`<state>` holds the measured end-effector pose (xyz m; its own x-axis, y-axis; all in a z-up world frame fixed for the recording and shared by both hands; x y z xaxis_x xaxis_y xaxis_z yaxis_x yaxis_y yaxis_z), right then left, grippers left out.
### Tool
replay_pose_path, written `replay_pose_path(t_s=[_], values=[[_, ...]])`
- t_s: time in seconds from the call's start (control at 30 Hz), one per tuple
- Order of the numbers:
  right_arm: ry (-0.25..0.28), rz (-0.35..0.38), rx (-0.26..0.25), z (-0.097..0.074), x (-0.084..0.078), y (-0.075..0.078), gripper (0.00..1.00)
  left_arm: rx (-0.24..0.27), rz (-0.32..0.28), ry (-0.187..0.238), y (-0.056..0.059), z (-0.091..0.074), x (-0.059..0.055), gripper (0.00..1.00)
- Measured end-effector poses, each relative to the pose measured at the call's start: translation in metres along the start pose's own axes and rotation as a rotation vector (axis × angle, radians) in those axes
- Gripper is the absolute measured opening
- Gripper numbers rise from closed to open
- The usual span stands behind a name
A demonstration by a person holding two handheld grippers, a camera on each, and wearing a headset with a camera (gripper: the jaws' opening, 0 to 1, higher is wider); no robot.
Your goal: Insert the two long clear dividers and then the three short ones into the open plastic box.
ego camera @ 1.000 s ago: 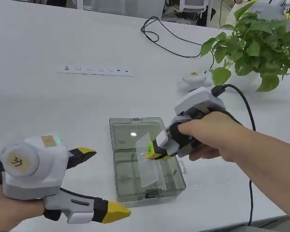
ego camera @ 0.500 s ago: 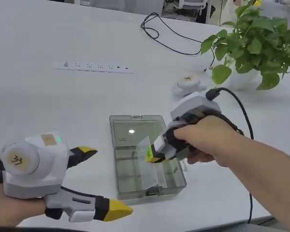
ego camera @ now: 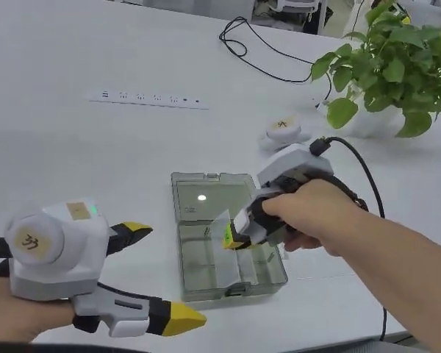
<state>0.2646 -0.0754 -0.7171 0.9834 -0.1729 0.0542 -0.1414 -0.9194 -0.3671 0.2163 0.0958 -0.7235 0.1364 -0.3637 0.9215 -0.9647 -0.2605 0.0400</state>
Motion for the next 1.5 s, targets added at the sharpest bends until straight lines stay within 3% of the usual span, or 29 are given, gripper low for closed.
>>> replay_pose_path(t_s=[0.6, 1.1, 1.5], values=[[0.001, -0.025, -0.020, 0.006, 0.003, -0.001, 0.07, -0.004, -0.015, 0.001, -0.001, 0.001, -0.003, 0.99], [0.065, -0.129, -0.035, 0.009, -0.002, -0.005, 0.07, -0.002, -0.021, -0.002, -0.001, 0.002, -0.004, 0.98], [0.084, -0.207, -0.050, 0.015, -0.004, -0.011, 0.08, -0.001, -0.022, -0.003, 0.000, 0.002, -0.004, 0.98]])
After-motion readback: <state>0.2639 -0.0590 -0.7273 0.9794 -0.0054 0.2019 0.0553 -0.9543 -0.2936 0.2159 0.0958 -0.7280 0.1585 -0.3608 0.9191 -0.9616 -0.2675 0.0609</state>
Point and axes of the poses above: the centre of the closed fingertips' face, and the gripper's own axes: z roughly forward along the fingers, y roughly to its right, x roughly out of its top, the point moved 8 cm from there along -z, roughly backward along the fingers, and after that the axes turned 15 degrees about z, right-handed, at the moved point
